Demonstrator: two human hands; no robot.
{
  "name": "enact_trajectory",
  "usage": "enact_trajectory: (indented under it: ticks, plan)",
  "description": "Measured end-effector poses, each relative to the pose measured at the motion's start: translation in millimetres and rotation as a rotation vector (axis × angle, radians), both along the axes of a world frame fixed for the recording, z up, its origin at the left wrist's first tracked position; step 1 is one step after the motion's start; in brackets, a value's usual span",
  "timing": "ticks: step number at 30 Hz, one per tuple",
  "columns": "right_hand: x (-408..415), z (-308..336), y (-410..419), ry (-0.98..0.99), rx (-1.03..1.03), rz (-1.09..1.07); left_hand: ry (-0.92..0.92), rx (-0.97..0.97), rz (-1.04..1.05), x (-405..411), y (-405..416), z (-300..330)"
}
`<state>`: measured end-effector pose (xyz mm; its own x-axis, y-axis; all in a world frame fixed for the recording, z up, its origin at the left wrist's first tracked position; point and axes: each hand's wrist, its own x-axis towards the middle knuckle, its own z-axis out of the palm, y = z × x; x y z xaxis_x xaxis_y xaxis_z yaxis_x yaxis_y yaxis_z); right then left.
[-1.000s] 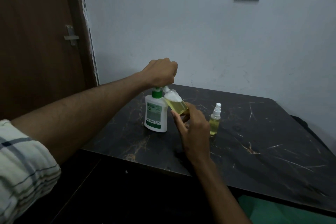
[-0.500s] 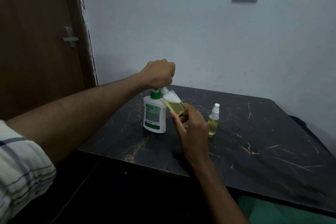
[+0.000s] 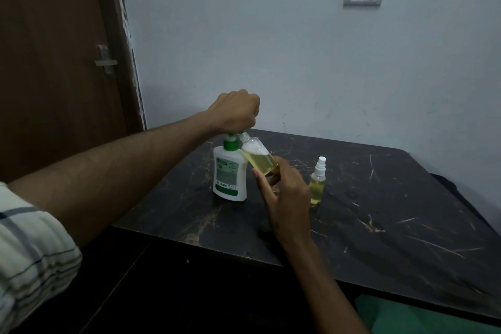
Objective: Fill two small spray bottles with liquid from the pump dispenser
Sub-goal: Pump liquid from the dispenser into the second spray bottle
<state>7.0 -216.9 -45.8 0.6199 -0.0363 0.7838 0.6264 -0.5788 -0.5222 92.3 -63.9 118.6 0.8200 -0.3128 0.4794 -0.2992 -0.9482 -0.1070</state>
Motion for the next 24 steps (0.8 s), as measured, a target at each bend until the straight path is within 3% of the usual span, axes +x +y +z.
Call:
enact_trajectory:
  ticks: [16, 24]
  plan:
    - [-0.8, 0.0, 1.6, -0.017, 0.01, -0.012, 0.006, 0.053, 0.0, 0.9, -2.3, -2.1]
    - [1.5, -0.6, 0.1, -0.001, -0.001, -0.009, -0.021, -0.063, -0.009, 1.1, 1.6, -0.1]
